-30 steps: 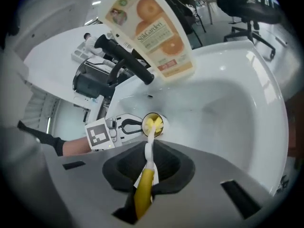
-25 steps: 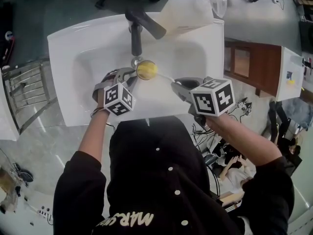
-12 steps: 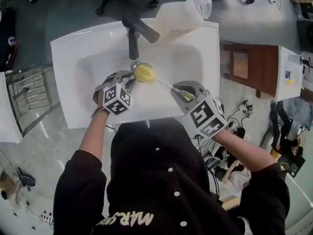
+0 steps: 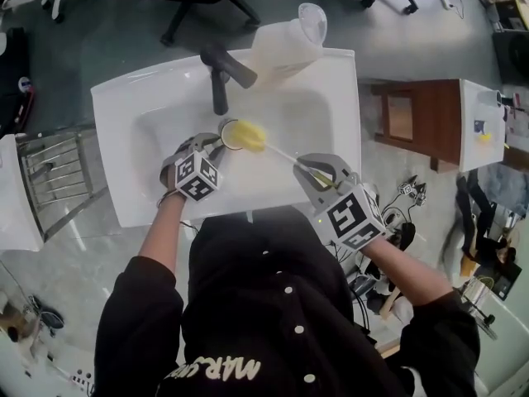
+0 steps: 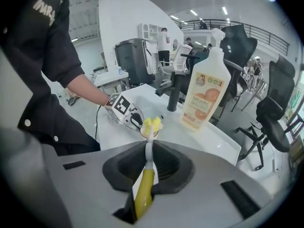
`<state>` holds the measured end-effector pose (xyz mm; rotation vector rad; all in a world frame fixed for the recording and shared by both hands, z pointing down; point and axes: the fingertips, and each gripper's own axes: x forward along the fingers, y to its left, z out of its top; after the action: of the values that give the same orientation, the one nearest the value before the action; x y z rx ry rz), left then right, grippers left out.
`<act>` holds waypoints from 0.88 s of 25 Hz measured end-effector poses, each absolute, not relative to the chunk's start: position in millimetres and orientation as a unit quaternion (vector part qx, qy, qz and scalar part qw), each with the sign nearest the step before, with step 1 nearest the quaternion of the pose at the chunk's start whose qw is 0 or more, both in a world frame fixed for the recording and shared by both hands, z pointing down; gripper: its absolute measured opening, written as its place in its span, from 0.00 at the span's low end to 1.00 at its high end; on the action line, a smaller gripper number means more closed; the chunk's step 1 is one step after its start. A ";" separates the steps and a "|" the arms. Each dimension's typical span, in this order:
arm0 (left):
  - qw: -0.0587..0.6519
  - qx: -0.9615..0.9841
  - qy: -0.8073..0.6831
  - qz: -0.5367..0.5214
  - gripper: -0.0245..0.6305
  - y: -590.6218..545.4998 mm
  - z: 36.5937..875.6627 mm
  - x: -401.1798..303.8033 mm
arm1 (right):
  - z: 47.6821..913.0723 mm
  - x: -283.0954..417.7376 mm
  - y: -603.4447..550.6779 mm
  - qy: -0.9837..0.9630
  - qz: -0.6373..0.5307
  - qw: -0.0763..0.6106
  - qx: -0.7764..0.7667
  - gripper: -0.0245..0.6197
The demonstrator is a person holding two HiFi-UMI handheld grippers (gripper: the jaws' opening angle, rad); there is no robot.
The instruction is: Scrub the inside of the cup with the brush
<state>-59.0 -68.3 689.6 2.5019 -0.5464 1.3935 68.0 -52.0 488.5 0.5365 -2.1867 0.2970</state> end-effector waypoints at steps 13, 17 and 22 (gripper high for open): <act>0.113 0.846 -0.208 0.478 0.22 -69.7 685.3 -67.1 | 447.6 82.1 -45.0 -0.890 0.154 0.316 0.292 0.11; 0.115 0.844 -0.209 0.481 0.28 -72.1 677.6 -69.1 | 432.1 80.4 -48.8 -0.899 0.139 0.291 0.296 0.11; 0.099 0.846 -0.232 0.470 0.29 -75.0 650.8 -78.0 | 413.2 76.9 -41.6 -0.918 0.116 0.250 0.286 0.11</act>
<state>-78.0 -75.0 650.8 2.5018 -0.6867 1.3892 76.9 -41.6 413.2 0.7783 -2.4986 0.3167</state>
